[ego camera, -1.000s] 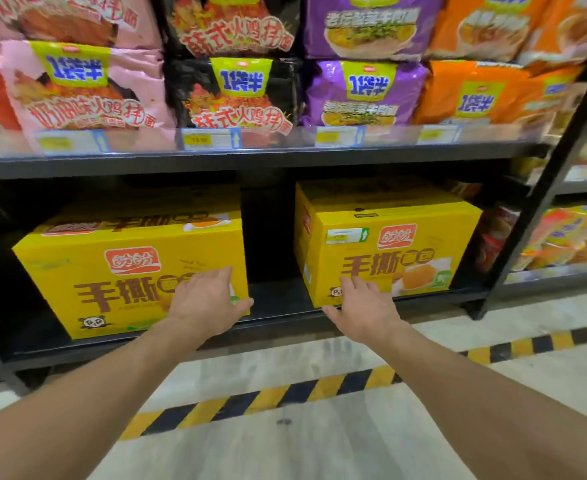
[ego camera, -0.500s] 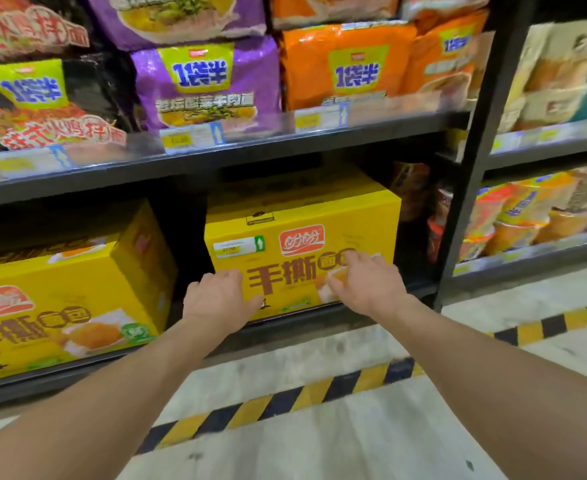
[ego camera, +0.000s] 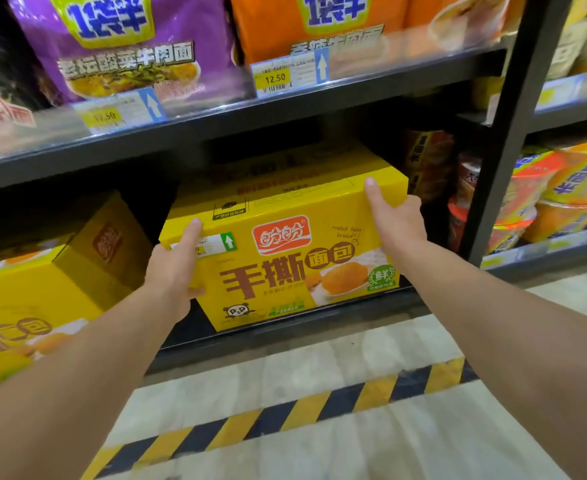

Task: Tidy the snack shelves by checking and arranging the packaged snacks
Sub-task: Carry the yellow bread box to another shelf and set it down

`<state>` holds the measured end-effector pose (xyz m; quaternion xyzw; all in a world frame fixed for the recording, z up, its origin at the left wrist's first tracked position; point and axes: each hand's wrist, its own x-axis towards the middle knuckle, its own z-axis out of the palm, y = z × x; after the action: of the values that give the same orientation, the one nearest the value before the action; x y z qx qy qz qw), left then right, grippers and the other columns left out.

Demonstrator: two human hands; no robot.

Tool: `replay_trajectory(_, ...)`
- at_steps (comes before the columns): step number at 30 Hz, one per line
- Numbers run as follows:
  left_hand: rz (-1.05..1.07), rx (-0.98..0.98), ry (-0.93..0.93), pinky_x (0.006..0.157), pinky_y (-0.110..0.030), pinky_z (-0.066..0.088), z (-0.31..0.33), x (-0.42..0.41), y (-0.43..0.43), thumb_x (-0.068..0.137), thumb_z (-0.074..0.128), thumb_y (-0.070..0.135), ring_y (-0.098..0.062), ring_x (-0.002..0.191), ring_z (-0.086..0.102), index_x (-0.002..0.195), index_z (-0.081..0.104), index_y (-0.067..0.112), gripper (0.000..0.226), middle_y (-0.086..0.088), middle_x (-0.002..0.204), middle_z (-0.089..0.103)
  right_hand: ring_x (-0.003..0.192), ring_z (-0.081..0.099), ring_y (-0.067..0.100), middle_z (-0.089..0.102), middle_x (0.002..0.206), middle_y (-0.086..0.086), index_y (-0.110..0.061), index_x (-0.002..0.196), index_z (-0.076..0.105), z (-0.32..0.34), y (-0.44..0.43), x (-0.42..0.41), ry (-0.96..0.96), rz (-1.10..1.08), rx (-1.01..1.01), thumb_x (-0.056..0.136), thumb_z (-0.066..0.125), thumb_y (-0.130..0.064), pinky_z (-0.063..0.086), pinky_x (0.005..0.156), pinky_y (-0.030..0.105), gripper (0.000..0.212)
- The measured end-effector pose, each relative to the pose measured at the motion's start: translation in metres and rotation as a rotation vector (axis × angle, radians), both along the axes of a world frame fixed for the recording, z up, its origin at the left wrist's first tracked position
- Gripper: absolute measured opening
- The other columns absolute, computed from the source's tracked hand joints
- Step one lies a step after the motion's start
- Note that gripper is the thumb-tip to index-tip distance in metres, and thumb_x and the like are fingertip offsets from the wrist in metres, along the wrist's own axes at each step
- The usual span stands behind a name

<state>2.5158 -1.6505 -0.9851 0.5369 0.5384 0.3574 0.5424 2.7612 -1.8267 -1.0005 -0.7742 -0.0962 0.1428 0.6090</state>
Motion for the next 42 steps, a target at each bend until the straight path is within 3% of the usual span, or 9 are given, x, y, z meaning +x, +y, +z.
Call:
replay_trajectory(3, -0.018, 0.002, -0.043, 0.104, -0.064, 0.053, 0.000, -0.001, 0.000, 0.093, 0.070, 0.060, -0.032, 0.114, 0.068, 0.136, 0.050, 0.025, 0.059, -0.007, 0.131, 0.064, 0.128, 0.053, 0.036, 0.049, 0.148, 0.011, -0.013, 0.158, 0.027, 0.001, 0.004, 0.002, 0.069, -0.025, 0.053, 0.088, 0.061, -0.076, 0.050, 0.105, 0.060, 0.100)
replay_trajectory(6, -0.005, 0.020, -0.083, 0.104, -0.061, 0.053, -0.002, -0.008, -0.002, 0.093, 0.072, 0.055, -0.031, 0.111, 0.069, 0.120, 0.054, 0.027, 0.043, -0.006, 0.120, 0.068, 0.108, 0.051, 0.029, 0.053, 0.132, 0.010, -0.010, 0.156, 0.030, 0.005, 0.000, -0.006, 0.066, -0.048, 0.063, 0.093, 0.062, -0.066, 0.052, 0.100, 0.054, 0.091)
replay_trajectory(11, -0.047, 0.035, -0.134, 0.101, -0.058, 0.055, 0.000, -0.029, -0.019, 0.093, 0.074, 0.054, -0.025, 0.104, 0.071, 0.124, 0.062, 0.029, 0.042, -0.003, 0.122, 0.070, 0.098, 0.055, 0.028, 0.055, 0.116, 0.007, -0.005, 0.146, 0.041, 0.008, -0.031, -0.036, 0.022, -0.141, 0.022, 0.095, 0.061, -0.064, 0.054, 0.096, 0.049, 0.081)
replay_trajectory(21, -0.176, 0.019, -0.237, 0.057, -0.026, 0.045, -0.001, -0.112, -0.091, 0.097, 0.072, 0.046, -0.005, 0.077, 0.067, 0.113, 0.065, 0.025, 0.027, 0.009, 0.096, 0.071, 0.105, 0.052, 0.029, 0.054, 0.123, 0.009, -0.007, 0.146, 0.043, 0.016, -0.123, -0.154, 0.030, -0.317, 0.007, 0.096, 0.059, -0.059, 0.043, 0.088, 0.042, 0.073)
replay_trajectory(28, -0.320, 0.024, -0.200, 0.049, -0.019, 0.048, -0.012, -0.182, -0.142, 0.096, 0.072, 0.049, 0.000, 0.070, 0.070, 0.111, 0.072, 0.029, 0.024, 0.013, 0.093, 0.073, 0.100, 0.058, 0.032, 0.061, 0.114, 0.011, -0.006, 0.131, 0.053, 0.012, -0.207, -0.260, 0.004, -0.505, -0.011, 0.097, 0.058, -0.053, 0.041, 0.078, 0.039, 0.059)
replay_trajectory(33, -0.370, 0.011, -0.196, 0.051, -0.021, 0.049, -0.021, -0.213, -0.190, 0.095, 0.075, 0.047, 0.001, 0.070, 0.070, 0.104, 0.074, 0.031, 0.018, 0.011, 0.094, 0.075, 0.094, 0.058, 0.029, 0.059, 0.113, 0.010, -0.009, 0.128, 0.049, 0.005, -0.273, -0.322, 0.062, -0.586, -0.046, 0.098, 0.058, -0.052, 0.050, 0.078, 0.044, 0.053)
replay_trajectory(36, -0.406, 0.002, -0.208, 0.054, -0.023, 0.049, -0.021, -0.224, -0.211, 0.095, 0.076, 0.043, -0.005, 0.074, 0.073, 0.092, 0.074, 0.029, 0.014, 0.010, 0.087, 0.074, 0.099, 0.059, 0.031, 0.059, 0.115, 0.010, -0.007, 0.133, 0.049, -0.002, -0.298, -0.343, 0.088, -0.631, -0.036, 0.097, 0.059, -0.054, 0.057, 0.089, 0.052, 0.060)
replay_trajectory(40, -0.456, 0.033, -0.171, 0.052, -0.024, 0.053, -0.054, -0.221, -0.232, 0.094, 0.077, 0.042, -0.009, 0.073, 0.074, 0.090, 0.075, 0.029, 0.013, 0.011, 0.083, 0.075, 0.103, 0.057, 0.035, 0.056, 0.116, 0.011, -0.006, 0.135, 0.047, -0.053, -0.325, -0.358, 0.163, -0.655, -0.023, 0.097, 0.058, -0.054, 0.055, 0.092, 0.052, 0.063)
replay_trajectory(42, -0.447, 0.000, -0.121, 0.062, -0.030, 0.057, -0.075, -0.223, -0.242, 0.094, 0.077, 0.042, -0.013, 0.081, 0.074, 0.090, 0.074, 0.029, 0.014, 0.010, 0.086, 0.074, 0.109, 0.059, 0.036, 0.058, 0.121, 0.014, -0.004, 0.137, 0.045, -0.071, -0.338, -0.364, 0.183, -0.644, -0.046, 0.096, 0.059, -0.054, 0.055, 0.095, 0.052, 0.066)
